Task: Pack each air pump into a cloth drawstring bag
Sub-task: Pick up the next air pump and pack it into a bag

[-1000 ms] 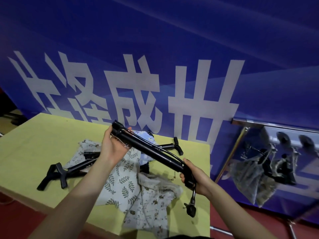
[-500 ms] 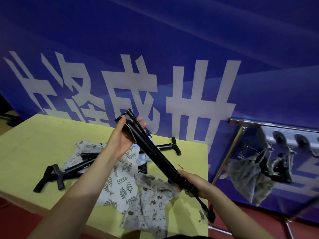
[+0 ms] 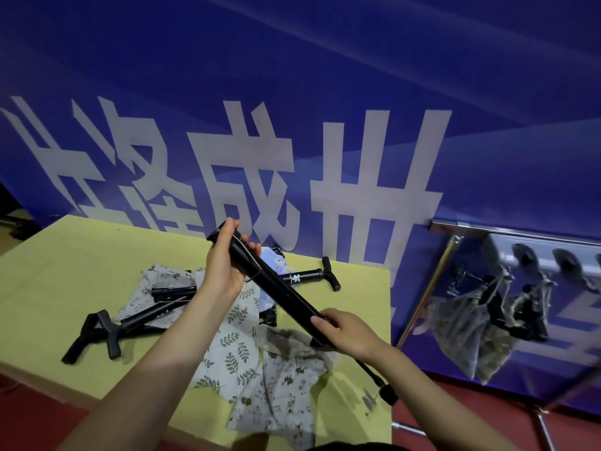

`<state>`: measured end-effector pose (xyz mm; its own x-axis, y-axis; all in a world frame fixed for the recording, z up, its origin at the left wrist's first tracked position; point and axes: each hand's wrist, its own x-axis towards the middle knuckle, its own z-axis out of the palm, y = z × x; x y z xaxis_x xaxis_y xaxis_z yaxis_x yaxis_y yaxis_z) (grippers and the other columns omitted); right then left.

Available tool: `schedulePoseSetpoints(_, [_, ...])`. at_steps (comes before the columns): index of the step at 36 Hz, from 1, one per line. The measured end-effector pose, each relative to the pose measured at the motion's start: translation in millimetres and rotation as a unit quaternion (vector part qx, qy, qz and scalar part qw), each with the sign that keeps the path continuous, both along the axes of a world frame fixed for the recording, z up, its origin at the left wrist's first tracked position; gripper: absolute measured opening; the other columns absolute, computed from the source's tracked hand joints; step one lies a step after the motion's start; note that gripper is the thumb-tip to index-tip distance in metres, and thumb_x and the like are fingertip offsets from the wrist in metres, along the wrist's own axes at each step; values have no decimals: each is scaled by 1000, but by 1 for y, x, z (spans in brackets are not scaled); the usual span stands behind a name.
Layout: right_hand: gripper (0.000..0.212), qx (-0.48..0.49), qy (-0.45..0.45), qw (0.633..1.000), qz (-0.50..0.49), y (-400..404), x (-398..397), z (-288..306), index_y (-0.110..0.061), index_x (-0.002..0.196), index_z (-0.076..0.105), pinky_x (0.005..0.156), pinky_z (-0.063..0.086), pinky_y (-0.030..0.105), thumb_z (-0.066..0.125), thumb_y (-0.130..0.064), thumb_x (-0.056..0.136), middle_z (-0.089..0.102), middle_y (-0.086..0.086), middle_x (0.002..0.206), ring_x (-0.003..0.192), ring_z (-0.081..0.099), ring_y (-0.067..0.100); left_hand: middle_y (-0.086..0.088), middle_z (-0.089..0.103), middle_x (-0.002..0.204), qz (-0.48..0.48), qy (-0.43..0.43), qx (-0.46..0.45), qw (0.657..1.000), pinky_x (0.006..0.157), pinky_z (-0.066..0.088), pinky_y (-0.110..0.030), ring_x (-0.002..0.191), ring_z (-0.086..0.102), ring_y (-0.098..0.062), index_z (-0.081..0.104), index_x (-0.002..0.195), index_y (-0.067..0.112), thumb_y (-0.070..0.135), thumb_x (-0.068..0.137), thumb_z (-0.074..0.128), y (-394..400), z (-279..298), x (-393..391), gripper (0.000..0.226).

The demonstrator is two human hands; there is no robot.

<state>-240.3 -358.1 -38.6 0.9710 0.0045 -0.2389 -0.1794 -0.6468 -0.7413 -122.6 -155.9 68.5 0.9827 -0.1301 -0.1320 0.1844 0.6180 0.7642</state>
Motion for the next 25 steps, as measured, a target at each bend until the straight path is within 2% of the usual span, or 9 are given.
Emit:
schedulePoseSetpoints(3, [52,7,-12,1000,21,10,2,14,-30,123,53,77,52,34,41,-68,89,67,-8,98,80,66,10,1,54,70,13,4,-1,1000,73,55,-30,61,56,-14,57,95,16,38,87,66,-1,-1,-3,25])
schedulePoseSetpoints(5, [52,10,-43,998,37,21,5,25,-30,128,50,72,48,32,39,-65,92,62,-10,94,78,62,9,1,54,70,16,4,-6,1000,76,56,-31,62,56,-14,57,93,15,38,86,67,-5,-3,-7,26])
schedulePoseSetpoints(7, [48,19,-76,996,35,31,10,36,-29,131,47,77,47,33,39,-59,95,62,-8,103,87,60,13,0,54,70,19,9,-11,1000,82,56,-32,64,56,-14,57,87,14,37,85,67,-11,-5,-14,26])
schedulePoseSetpoints(9, [45,32,-111,993,21,40,16,44,-29,132,48,83,48,35,39,-56,97,63,-7,110,95,60,14,0,54,69,28,28,-19,999,86,54,-33,62,59,-13,57,83,13,37,87,66,-17,-8,-22,26])
schedulePoseSetpoints(11, [41,39,-142,989,6,47,22,48,-31,129,51,83,50,37,39,-54,97,64,-9,109,95,60,13,-1,55,70,35,45,-24,998,90,52,-34,60,61,-12,57,84,13,37,88,66,-23,-12,-28,26])
schedulePoseSetpoints(14, [40,42,-168,985,-12,49,28,49,-36,122,57,81,50,34,38,-58,94,66,-12,105,93,60,8,0,56,70,30,63,-33,997,86,55,-31,61,61,-11,56,86,14,39,90,63,-27,-18,-33,26])
schedulePoseSetpoints(18, [36,44,-160,986,-31,39,28,49,-36,122,62,83,48,28,43,-53,96,69,-13,111,96,60,6,-3,57,74,14,84,-39,996,88,54,-32,72,60,-14,57,90,13,38,91,61,-31,-24,-36,25])
schedulePoseSetpoints(22, [37,50,-133,990,-26,28,26,45,-41,121,64,74,45,22,42,-58,95,69,-17,108,91,61,3,-2,66,75,-30,82,0,996,93,51,-35,76,66,-16,61,89,12,32,94,57,-33,-29,-38,21])
schedulePoseSetpoints(25, [39,52,-111,992,-30,18,25,37,-41,119,65,79,45,22,43,-60,93,68,-19,114,97,61,2,-4,67,94,-73,82,53,992,90,50,-38,93,65,-19,62,100,16,34,93,57,-28,-40,-37,20])
